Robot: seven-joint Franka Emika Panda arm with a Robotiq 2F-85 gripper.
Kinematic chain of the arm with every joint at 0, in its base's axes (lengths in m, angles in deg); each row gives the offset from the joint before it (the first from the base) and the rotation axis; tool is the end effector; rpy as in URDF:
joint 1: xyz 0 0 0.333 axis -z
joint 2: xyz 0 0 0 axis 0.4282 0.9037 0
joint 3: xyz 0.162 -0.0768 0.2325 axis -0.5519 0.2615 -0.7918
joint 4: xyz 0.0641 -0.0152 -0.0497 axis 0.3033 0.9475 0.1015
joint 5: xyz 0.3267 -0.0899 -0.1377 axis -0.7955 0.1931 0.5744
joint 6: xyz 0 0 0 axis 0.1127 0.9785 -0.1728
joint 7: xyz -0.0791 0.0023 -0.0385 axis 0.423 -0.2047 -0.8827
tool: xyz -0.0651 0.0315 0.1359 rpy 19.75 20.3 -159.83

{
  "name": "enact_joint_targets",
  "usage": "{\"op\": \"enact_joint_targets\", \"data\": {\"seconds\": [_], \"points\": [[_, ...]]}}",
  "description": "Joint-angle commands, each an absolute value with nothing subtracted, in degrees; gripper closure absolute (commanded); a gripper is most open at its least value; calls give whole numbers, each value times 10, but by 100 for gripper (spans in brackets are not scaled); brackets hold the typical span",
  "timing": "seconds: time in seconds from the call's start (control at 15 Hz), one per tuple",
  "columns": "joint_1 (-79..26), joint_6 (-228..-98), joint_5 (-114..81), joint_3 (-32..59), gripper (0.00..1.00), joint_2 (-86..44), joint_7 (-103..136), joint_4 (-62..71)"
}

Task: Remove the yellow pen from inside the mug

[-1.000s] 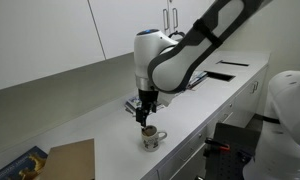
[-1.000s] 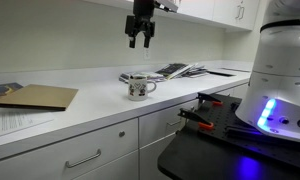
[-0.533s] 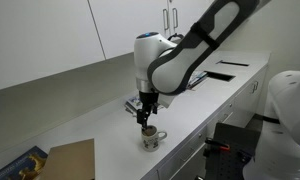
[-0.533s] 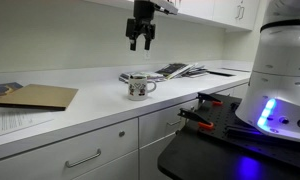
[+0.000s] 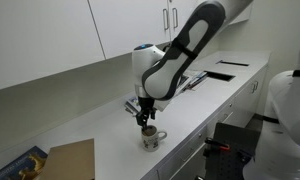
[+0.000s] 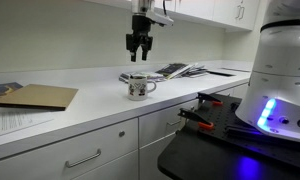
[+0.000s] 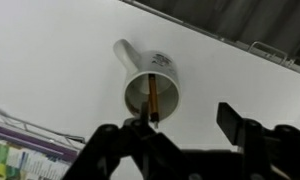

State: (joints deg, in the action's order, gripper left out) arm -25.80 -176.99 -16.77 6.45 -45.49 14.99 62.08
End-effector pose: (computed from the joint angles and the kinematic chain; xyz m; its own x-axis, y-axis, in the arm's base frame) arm 0.4297 0.0257 0.2613 0.9928 -0.0018 0.1196 -0.0045 -0.9997 0.0225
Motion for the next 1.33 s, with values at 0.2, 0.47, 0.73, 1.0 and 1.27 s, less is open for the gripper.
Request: {"op": "enact_joint_targets", "data": {"seconds": [0.2,0.47,0.73,1.0,1.27], "points": [[-249,-1805,-109,83,30,-332,138,555],[-256,-1812,-105,97,49,-282,145,524],[-260,-1812,-106,102,57,-253,150,501],[-259,-1827,-112,100,63,-233,164,496],[-260,-1870,-105,104,90,-223,167,503]]}}
